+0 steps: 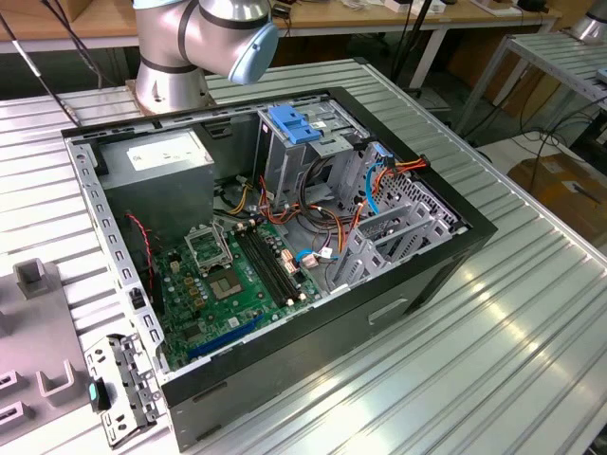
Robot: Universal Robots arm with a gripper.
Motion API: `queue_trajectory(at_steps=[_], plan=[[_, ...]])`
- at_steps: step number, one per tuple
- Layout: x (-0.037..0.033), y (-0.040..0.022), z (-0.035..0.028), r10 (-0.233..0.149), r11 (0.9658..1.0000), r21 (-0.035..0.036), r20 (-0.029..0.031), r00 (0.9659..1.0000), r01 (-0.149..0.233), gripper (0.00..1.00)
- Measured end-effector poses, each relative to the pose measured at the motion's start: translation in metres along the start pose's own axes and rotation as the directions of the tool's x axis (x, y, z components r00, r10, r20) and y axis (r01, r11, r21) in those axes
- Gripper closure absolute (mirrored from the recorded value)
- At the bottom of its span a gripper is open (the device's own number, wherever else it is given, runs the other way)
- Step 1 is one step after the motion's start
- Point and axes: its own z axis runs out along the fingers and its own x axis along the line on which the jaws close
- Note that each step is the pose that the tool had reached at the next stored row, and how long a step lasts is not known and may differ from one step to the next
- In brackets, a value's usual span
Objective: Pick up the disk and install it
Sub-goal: 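Reach for the disk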
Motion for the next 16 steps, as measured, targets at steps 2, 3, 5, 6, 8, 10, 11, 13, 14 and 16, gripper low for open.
queue_trajectory(at_steps=[2, 3, 5, 6, 8, 10, 11, 13, 14, 16], plan=[[0.0019, -0.0002, 0.0000, 0.000, 1.0000, 0.0000, -0.0001, 1.0000, 0.000, 0.89], [0.0034, -0.0003, 0.0001, 0.000, 1.0000, 0.0000, 0.0000, 1.0000, 0.000, 0.89], [0.0068, -0.0006, 0.0002, 0.000, 1.0000, 0.0000, 0.0000, 1.0000, 0.000, 0.89], [0.0083, -0.0007, 0.0002, 0.000, 1.0000, 0.0000, 0.0000, 1.0000, 0.000, 0.89], [0.0138, -0.0012, 0.0004, 0.000, 1.0000, -0.0001, 0.0001, 1.0000, 0.000, 0.89], [0.0174, -0.0015, 0.0004, 0.000, 1.0000, 0.0000, -0.0001, 1.0000, 0.000, 0.89], [0.0200, -0.0018, 0.0006, 0.000, 1.0000, 0.0000, 0.0000, 1.0000, 0.000, 0.89], [0.0240, -0.0021, 0.0007, 0.000, 1.0000, 0.0000, 0.0000, 1.0000, 0.000, 0.89], [0.0258, -0.0023, 0.0008, 0.000, 1.0000, 0.0000, 0.0000, 1.0000, 0.000, 0.89], [0.0297, -0.0026, 0.0009, 0.000, 1.0000, 0.0000, -0.0001, 1.0000, 0.000, 0.89]])
